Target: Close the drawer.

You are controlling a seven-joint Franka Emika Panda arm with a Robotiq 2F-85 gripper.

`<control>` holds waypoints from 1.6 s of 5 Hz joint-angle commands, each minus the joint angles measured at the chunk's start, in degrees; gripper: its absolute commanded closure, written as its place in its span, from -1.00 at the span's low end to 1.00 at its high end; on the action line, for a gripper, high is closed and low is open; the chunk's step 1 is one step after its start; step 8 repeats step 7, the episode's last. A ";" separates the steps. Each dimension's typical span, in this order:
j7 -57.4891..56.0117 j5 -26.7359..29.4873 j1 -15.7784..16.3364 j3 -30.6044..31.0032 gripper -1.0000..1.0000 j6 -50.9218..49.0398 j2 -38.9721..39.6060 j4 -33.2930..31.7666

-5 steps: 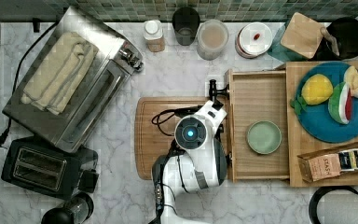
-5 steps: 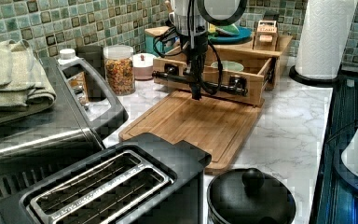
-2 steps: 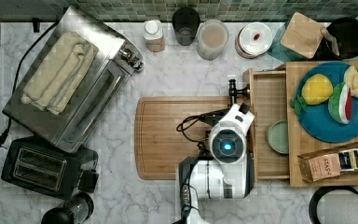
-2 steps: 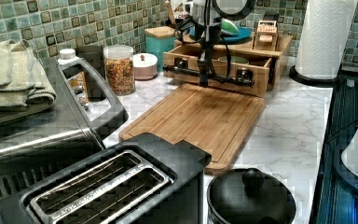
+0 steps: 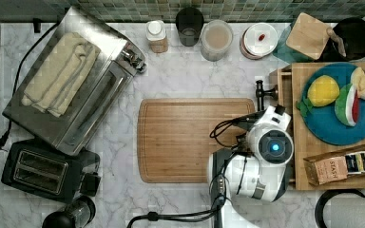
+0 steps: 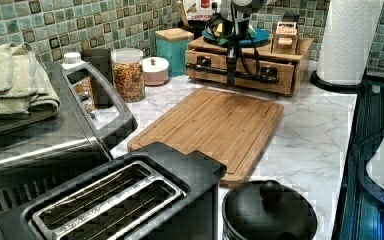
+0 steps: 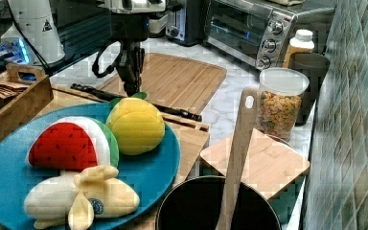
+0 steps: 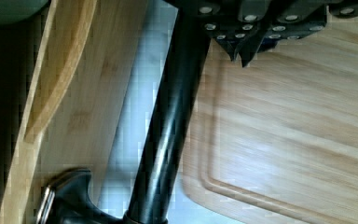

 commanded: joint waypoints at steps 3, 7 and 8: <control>-4.98 -1.96 -7.85 -11.79 1.00 0.96 5.37 14.37; -4.98 -1.97 -7.85 -11.78 1.00 0.96 5.36 14.38; -4.98 -1.97 -7.85 -11.78 1.00 0.96 5.36 14.38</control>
